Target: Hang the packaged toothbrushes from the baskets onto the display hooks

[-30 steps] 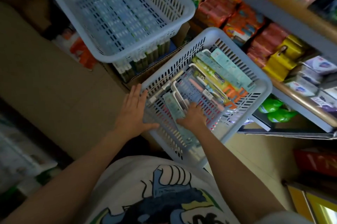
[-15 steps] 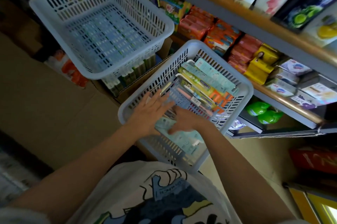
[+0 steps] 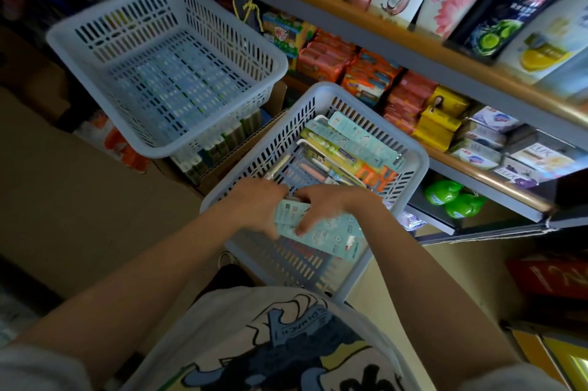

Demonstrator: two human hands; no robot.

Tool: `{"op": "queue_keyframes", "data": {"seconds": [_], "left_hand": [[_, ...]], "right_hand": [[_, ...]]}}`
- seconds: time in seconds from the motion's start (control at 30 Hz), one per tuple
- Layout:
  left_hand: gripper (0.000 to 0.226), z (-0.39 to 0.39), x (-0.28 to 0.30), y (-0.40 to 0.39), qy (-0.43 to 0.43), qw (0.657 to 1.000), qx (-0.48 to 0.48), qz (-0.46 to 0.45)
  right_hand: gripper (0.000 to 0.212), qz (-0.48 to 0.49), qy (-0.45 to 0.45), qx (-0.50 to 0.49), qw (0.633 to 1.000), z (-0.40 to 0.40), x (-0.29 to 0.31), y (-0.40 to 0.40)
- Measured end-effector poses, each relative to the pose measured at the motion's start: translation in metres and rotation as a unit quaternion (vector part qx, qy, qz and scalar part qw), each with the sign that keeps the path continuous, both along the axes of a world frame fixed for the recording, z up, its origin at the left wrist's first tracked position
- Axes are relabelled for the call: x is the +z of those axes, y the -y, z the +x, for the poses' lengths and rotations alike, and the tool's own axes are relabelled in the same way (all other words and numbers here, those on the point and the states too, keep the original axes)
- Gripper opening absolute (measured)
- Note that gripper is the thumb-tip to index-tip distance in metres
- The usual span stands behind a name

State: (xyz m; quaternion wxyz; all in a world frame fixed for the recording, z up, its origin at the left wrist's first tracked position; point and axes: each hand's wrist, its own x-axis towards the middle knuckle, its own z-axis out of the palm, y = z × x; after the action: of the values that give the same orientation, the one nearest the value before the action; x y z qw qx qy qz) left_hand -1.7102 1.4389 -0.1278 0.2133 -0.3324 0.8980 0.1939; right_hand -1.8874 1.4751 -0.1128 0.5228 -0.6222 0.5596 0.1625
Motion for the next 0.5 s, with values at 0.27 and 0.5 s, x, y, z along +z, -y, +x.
{"op": "queue_keyframes", "data": {"seconds": [0.27,0.5], "left_hand": [[0.066,0.003,0.0,0.003,-0.03,0.987,0.133,0.081],[0.037,-0.007,0.006,-0.004,-0.224,0.812,0.442,0.307]], "right_hand": [[0.077,-0.153,-0.105,-0.05,0.981,-0.019,0.024,0.006],[0.098,-0.528,-0.094,-0.367,0.76,-0.011,0.017,-0.008]]}}
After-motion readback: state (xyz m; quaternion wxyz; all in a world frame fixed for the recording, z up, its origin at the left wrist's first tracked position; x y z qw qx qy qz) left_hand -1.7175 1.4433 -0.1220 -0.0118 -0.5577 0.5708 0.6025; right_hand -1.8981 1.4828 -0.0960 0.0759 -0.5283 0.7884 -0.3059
